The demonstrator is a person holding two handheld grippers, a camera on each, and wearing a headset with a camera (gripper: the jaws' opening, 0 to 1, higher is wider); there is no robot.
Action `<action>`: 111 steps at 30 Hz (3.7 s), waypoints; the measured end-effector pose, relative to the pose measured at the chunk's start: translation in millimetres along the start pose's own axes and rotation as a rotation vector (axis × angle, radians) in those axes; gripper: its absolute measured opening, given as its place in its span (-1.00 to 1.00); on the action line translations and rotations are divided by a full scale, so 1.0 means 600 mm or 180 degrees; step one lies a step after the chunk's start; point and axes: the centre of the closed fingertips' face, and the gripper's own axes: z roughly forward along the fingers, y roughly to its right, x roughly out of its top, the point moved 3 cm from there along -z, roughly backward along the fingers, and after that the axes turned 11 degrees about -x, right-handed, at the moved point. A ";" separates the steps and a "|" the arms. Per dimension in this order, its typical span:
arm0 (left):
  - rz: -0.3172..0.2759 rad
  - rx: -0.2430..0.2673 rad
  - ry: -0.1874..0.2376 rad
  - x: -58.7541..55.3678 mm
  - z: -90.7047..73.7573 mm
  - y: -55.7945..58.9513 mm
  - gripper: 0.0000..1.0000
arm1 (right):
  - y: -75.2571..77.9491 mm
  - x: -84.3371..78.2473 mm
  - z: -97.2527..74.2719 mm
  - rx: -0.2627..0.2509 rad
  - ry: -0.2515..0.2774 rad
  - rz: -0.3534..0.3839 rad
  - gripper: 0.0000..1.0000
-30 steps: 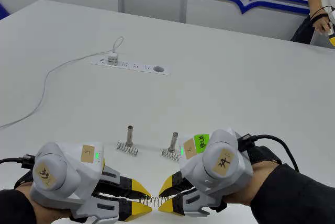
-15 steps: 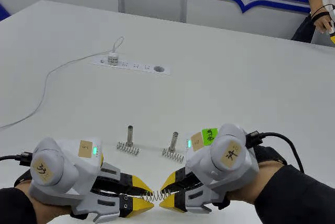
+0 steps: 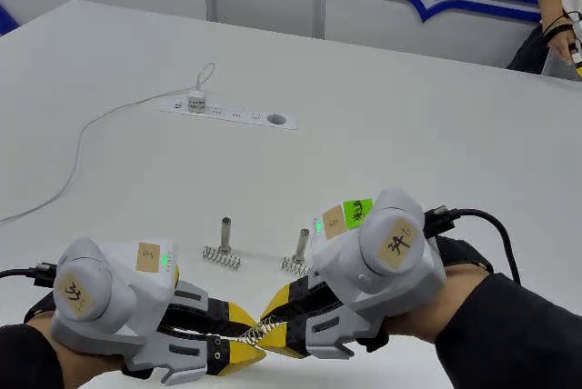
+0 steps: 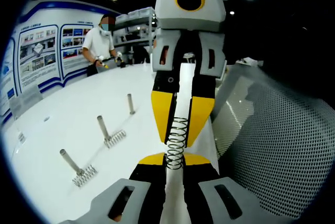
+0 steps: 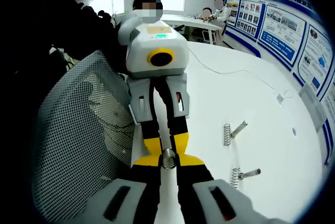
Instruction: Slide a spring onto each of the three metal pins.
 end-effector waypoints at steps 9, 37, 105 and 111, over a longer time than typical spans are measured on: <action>0.0016 0.0049 0.0019 0.001 -0.001 -0.005 -0.76 | 0.005 0.005 -0.001 -0.0032 -0.0034 -0.0032 -0.76; -0.0356 0.0602 0.0208 -0.023 -0.061 -0.046 -0.39 | 0.150 -0.076 -0.129 -0.0817 -0.0439 0.0372 -0.76; -0.0503 0.0719 0.0163 -0.051 -0.074 -0.042 -0.44 | 0.271 -0.245 -0.063 -0.0779 -0.1458 0.0896 -0.76; -0.0518 0.0728 0.0170 -0.052 -0.072 -0.041 -0.45 | 0.274 -0.259 -0.049 -0.0763 -0.1495 0.0928 -0.75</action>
